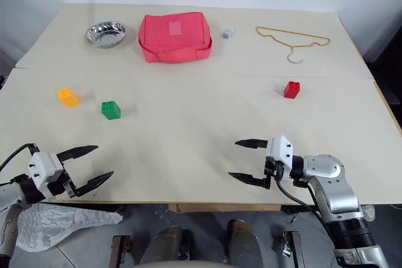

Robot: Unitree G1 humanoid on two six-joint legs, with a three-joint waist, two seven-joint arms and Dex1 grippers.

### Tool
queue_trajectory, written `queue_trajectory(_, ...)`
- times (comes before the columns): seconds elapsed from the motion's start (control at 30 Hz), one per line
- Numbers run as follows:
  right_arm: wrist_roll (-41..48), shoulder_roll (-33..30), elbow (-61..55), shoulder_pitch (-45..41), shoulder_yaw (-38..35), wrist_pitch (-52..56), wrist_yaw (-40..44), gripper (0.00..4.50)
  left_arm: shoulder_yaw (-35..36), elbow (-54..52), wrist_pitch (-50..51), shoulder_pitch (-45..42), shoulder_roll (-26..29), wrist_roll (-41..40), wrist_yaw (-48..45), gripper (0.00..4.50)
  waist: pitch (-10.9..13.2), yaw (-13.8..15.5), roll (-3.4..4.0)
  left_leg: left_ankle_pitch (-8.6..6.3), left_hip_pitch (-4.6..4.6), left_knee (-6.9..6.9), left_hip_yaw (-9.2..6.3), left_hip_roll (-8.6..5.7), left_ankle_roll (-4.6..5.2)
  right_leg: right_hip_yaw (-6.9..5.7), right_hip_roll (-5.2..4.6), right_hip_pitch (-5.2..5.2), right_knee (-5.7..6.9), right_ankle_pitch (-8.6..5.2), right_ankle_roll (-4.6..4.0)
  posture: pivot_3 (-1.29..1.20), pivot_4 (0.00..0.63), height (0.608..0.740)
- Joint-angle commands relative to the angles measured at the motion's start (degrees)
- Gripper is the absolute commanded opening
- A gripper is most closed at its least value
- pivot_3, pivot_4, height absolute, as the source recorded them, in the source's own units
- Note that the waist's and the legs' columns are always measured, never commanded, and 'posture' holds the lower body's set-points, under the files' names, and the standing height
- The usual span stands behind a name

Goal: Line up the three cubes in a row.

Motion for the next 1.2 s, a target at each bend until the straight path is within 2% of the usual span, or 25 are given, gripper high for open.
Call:
queue_trajectory(0.03,1.7,0.1,-2.5,0.5,-1.8,-0.3,-0.9,4.50,1.0,-2.0,0.8,0.6,-0.4,-1.5,0.2,4.49,0.0,0.0,0.00,0.00,0.00,0.00,0.00,0.00,0.00,0.00,0.00,0.00,0.00,0.00,0.00,0.00,0.150,0.740)
queue_trajectory(0.17,3.8,0.8,-3.4,1.1,-6.4,1.3,-6.4,4.50,0.7,-6.0,5.5,0.2,-1.3,-4.8,0.3,4.49,0.0,-0.1,0.00,0.00,0.00,0.00,0.00,0.01,0.00,0.01,0.00,0.00,0.01,0.00,0.00,0.00,0.150,0.740)
queue_trajectory(0.23,4.1,1.4,-3.8,2.1,-9.4,1.7,-10.4,4.50,-0.2,-9.8,13.3,0.3,-1.1,-10.1,-0.2,4.49,0.0,0.2,0.00,0.00,-0.01,0.00,-0.02,0.01,0.00,0.11,-0.09,0.00,0.01,0.00,0.00,0.00,0.150,0.740)
queue_trajectory(0.3,3.8,1.6,-4.1,3.1,-11.5,1.6,-12.8,4.50,-0.6,-12.3,16.9,-0.5,-1.7,-11.4,1.9,4.49,0.0,0.4,0.00,0.00,-0.01,0.00,-0.06,-0.01,0.00,0.18,-0.32,0.02,0.00,0.00,0.00,0.00,0.150,0.740)
queue_trajectory(0.33,3.4,1.5,-3.9,3.7,-12.5,1.0,-13.7,4.50,-1.2,-12.9,15.1,-1.3,-2.2,-9.9,2.1,4.49,0.0,0.4,0.00,0.00,-0.01,0.00,-0.06,-0.02,0.00,0.18,-0.34,0.02,0.00,0.00,0.00,0.00,0.150,0.740)
queue_trajectory(0.43,2.0,4.8,2.6,9.1,-22.9,-3.9,-24.1,4.50,-11.0,-17.2,12.6,-8.8,-5.5,-5.9,0.7,4.49,0.0,2.1,0.02,0.01,-0.02,0.02,-0.11,-0.10,0.01,0.08,-0.05,0.07,0.00,0.00,0.00,0.00,0.150,0.740)
queue_trajectory(0.5,-0.2,8.3,4.1,9.4,-25.3,-6.1,-31.7,4.50,-15.8,-16.1,12.1,-15.2,-9.1,-4.7,0.9,4.49,0.0,2.9,0.03,0.01,-0.03,0.05,-0.07,-0.22,0.03,0.09,-0.05,0.08,0.00,0.03,0.06,0.00,0.150,0.740)
queue_trajectory(0.57,-2.6,10.4,3.8,8.1,-25.3,-6.9,-36.7,4.50,-17.9,-15.3,13.3,-18.7,-11.1,-5.2,1.1,4.49,0.0,2.5,0.02,0.03,-0.02,0.07,0.12,-0.23,0.06,0.04,0.08,0.04,-0.01,0.11,0.17,0.00,0.150,0.740)
queue_trajectory(0.63,-4.8,10.4,2.4,5.3,-23.0,-3.2,-39.8,4.50,-18.4,-15.5,14.6,-21.3,-12.1,-5.9,1.7,4.49,-0.1,0.9,0.13,0.03,0.08,0.03,0.31,-0.14,0.06,0.16,0.17,-0.01,0.03,0.13,0.15,0.00,0.150,0.740)
queue_trajectory(0.73,-6.5,9.6,1.6,-2.9,-20.8,8.6,-47.7,4.50,-18.5,-14.3,16.4,-23.9,-12.2,-6.3,1.3,4.49,0.0,-0.8,0.19,0.06,0.35,-0.15,0.48,0.00,-0.01,0.29,0.28,-0.01,0.11,0.08,0.04,0.00,0.150,0.740)
queue_trajectory(0.9,-7.5,9.9,5.5,-18.7,-19.9,23.7,-57.7,4.50,-20.1,-11.8,17.9,-24.7,-10.0,-5.7,-3.2,4.49,0.0,-0.5,0.31,0.09,0.45,-0.27,0.52,0.06,-0.06,0.36,0.30,-0.04,0.14,0.04,-0.04,0.00,0.150,0.740)
queue_trajectory(1.07,-10.8,10.3,15.4,-29.4,-17.2,28.5,-62.1,4.50,-21.1,-10.6,17.3,-25.9,-10.4,-4.2,-3.1,4.49,0.0,0.2,0.31,0.09,-0.03,-0.03,0.13,-0.02,-0.02,0.45,0.17,-0.11,0.07,0.04,-0.04,0.00,0.150,0.740)
queue_trajectory(1.2,-13.5,10.5,26.6,-34.9,-15.0,26.8,-63.3,4.50,-21.4,-10.4,16.8,-25.5,-10.7,-3.4,-2.8,4.49,0.0,0.1,0.31,0.09,-0.23,-0.01,0.08,-0.08,0.00,0.27,0.18,-0.21,0.04,0.05,-0.02,0.00,0.150,0.740)
